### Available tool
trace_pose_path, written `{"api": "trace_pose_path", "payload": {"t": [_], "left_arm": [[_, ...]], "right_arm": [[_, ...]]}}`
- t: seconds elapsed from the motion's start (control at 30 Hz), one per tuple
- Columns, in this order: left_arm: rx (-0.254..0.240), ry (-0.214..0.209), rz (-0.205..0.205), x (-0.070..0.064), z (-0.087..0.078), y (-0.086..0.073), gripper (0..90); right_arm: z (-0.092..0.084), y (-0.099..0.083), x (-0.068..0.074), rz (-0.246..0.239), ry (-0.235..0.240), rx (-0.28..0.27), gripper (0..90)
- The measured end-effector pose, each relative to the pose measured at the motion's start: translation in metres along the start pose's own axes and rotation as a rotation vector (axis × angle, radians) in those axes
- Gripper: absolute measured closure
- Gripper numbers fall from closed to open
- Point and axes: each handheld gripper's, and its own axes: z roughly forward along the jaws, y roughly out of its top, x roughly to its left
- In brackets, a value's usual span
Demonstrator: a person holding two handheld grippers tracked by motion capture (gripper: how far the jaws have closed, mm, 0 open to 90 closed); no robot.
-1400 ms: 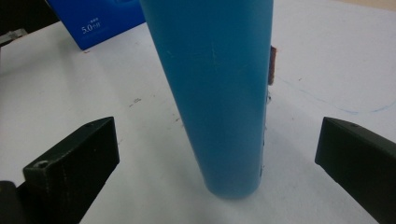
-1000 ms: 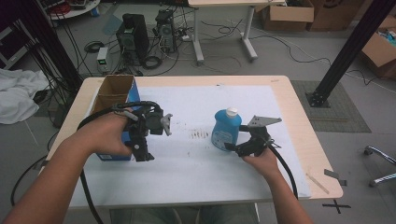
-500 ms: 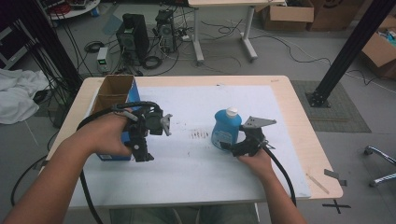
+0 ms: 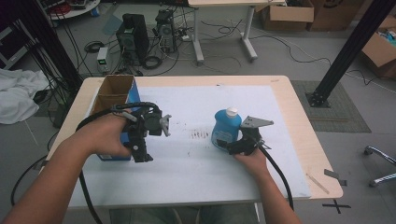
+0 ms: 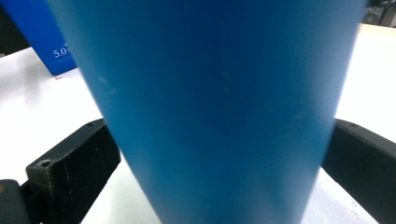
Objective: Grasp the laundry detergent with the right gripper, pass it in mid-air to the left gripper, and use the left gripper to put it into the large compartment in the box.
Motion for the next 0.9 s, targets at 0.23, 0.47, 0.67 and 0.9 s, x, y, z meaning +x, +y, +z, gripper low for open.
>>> {"api": "trace_pose_path", "payload": {"t": [0.23,0.47,0.67,0.9], "left_arm": [[0.001,0.0,0.004,0.001,0.0012,0.0008,0.1],[0.003,-0.002,-0.003,0.0016,0.0021,0.0006,0.1],[0.003,-0.001,-0.009,0.0016,0.0021,-0.0006,0.1],[0.002,-0.001,-0.012,0.0007,0.0015,-0.001,0.1]], "right_arm": [[-0.0001,0.0006,0.0002,-0.008,-0.017,-0.014,7.8],[-0.0012,0.0013,-0.0001,-0.022,-0.027,-0.024,13.4],[0.0003,0.0003,0.0012,-0.031,-0.028,-0.021,16.7],[-0.0014,-0.0002,0.0017,-0.03,-0.021,-0.041,24.5]]}}
